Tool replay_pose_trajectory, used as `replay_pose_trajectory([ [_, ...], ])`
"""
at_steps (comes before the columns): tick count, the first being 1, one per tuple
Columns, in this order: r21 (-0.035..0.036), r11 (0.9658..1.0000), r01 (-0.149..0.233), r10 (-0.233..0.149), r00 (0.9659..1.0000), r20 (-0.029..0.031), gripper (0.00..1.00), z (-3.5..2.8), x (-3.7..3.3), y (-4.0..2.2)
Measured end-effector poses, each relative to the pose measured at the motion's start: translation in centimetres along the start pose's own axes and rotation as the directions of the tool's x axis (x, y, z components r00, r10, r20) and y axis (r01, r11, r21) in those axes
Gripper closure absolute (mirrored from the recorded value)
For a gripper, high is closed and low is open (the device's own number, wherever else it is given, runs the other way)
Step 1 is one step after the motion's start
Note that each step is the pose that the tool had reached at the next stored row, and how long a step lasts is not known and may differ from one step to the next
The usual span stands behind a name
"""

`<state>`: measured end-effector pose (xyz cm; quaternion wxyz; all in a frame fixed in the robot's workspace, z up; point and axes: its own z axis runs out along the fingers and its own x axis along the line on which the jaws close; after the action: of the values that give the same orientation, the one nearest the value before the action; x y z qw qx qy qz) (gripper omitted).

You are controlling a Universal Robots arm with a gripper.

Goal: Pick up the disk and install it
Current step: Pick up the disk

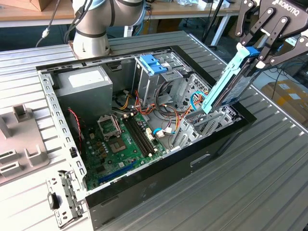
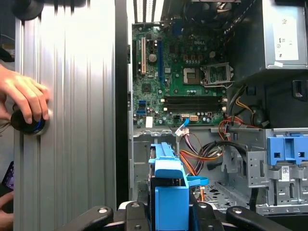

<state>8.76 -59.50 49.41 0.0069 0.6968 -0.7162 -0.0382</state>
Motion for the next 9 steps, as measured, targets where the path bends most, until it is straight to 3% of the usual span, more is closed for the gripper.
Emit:
replay_pose_trajectory([
  [2,-0.001,1.0,0.0,0.0,1.0,0.0001,0.64,-0.03,0.01,-0.76],
  [9,-0.0023,1.0,0.0,0.0,1.0,0.0,0.64,-0.06,-0.01,-2.15],
])
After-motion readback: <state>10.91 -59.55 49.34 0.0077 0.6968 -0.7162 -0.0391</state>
